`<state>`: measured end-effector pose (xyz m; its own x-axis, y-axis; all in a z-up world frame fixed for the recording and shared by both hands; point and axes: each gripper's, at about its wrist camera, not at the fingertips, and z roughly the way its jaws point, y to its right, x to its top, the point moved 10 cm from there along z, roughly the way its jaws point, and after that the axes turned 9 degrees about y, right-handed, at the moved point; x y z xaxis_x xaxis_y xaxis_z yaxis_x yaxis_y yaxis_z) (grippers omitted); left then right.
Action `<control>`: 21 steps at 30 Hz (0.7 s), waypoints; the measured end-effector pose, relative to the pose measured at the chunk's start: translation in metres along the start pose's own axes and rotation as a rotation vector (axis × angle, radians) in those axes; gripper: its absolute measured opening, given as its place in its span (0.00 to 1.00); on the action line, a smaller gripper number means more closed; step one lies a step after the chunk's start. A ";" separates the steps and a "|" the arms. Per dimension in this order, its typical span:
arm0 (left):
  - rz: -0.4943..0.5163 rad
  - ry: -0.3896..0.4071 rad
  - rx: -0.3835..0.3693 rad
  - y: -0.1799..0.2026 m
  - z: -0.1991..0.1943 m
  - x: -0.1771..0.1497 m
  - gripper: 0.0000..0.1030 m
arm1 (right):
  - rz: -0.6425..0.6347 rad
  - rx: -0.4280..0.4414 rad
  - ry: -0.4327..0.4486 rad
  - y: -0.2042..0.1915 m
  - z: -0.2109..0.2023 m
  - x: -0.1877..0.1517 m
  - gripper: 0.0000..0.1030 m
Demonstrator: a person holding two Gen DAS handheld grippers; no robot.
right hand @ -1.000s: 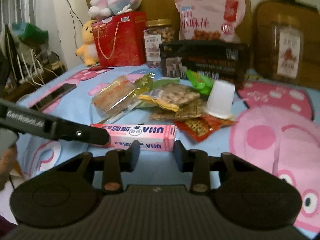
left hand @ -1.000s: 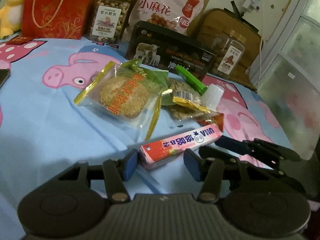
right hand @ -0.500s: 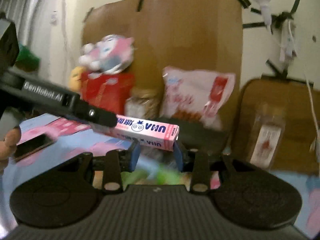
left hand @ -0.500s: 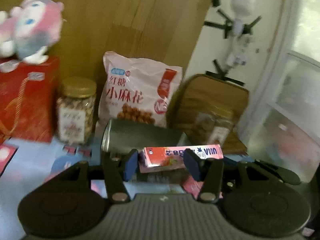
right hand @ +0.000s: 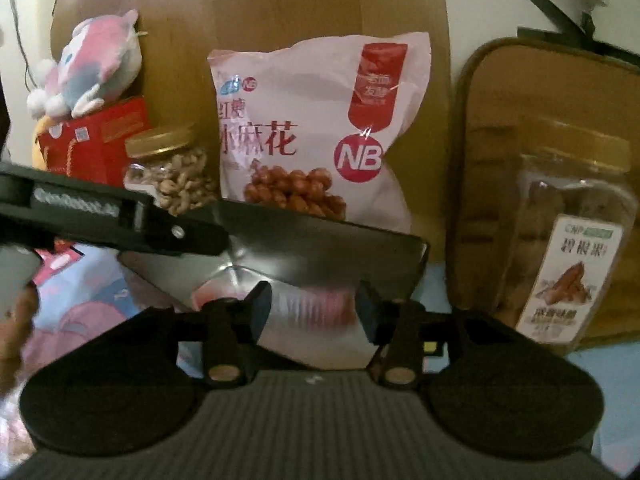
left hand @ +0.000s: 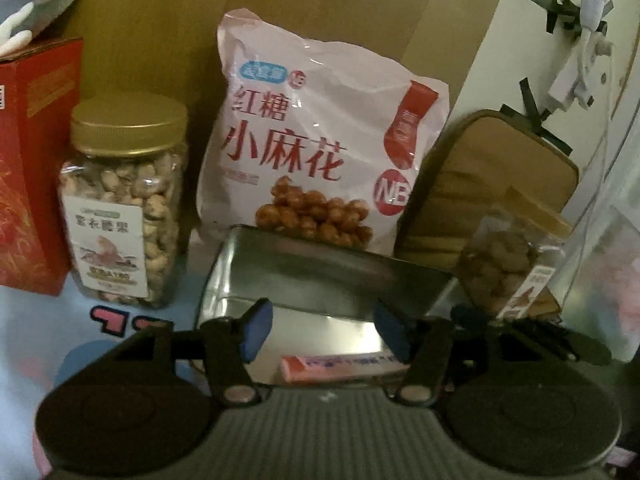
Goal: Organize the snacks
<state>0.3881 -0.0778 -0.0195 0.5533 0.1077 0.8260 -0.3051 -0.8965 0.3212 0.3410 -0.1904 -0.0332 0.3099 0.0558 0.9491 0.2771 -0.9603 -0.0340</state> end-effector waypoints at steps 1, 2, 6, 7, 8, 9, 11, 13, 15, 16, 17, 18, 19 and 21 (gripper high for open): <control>-0.006 0.006 -0.001 -0.001 -0.003 0.002 0.56 | -0.045 -0.014 0.016 0.001 0.003 -0.001 0.48; -0.012 0.020 -0.001 -0.002 -0.007 0.003 0.56 | -0.075 -0.023 0.032 0.002 0.007 0.000 0.48; -0.022 0.070 0.002 -0.004 -0.029 0.013 0.56 | -0.188 -0.079 0.133 0.009 0.020 0.012 0.67; -0.022 0.077 0.003 -0.004 -0.035 0.014 0.56 | -0.221 -0.091 0.160 0.011 0.019 0.016 0.67; -0.020 0.082 0.008 -0.003 -0.042 0.014 0.56 | -0.253 -0.092 0.181 0.012 0.019 0.018 0.67; -0.020 0.081 0.011 -0.003 -0.048 0.013 0.56 | -0.292 -0.094 0.208 0.012 0.018 0.021 0.70; -0.007 0.072 -0.005 0.002 -0.063 0.008 0.56 | -0.333 -0.123 0.205 0.015 0.014 0.027 0.71; 0.012 0.052 -0.025 0.007 -0.078 -0.002 0.56 | -0.295 -0.114 0.200 0.013 -0.006 0.038 0.69; 0.019 0.015 -0.059 0.014 -0.092 -0.018 0.56 | -0.201 -0.050 0.187 0.007 -0.042 0.041 0.69; 0.012 -0.009 -0.080 0.017 -0.098 -0.027 0.56 | -0.144 -0.017 0.169 0.003 -0.063 0.037 0.69; 0.000 -0.027 -0.101 0.020 -0.103 -0.035 0.56 | -0.079 0.023 0.149 -0.001 -0.082 0.029 0.69; -0.020 -0.038 -0.123 0.022 -0.109 -0.044 0.56 | -0.020 0.056 0.128 -0.004 -0.098 0.020 0.69; -0.040 -0.042 -0.139 0.023 -0.114 -0.051 0.56 | 0.036 0.079 0.096 -0.007 -0.114 0.008 0.69; -0.071 -0.044 -0.153 0.025 -0.122 -0.063 0.56 | 0.098 0.093 0.027 -0.013 -0.129 -0.019 0.69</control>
<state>0.2515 -0.0546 -0.0068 0.6103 0.1467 0.7785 -0.3767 -0.8108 0.4481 0.2137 -0.2146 -0.0106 0.3149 -0.0454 0.9480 0.3300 -0.9313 -0.1542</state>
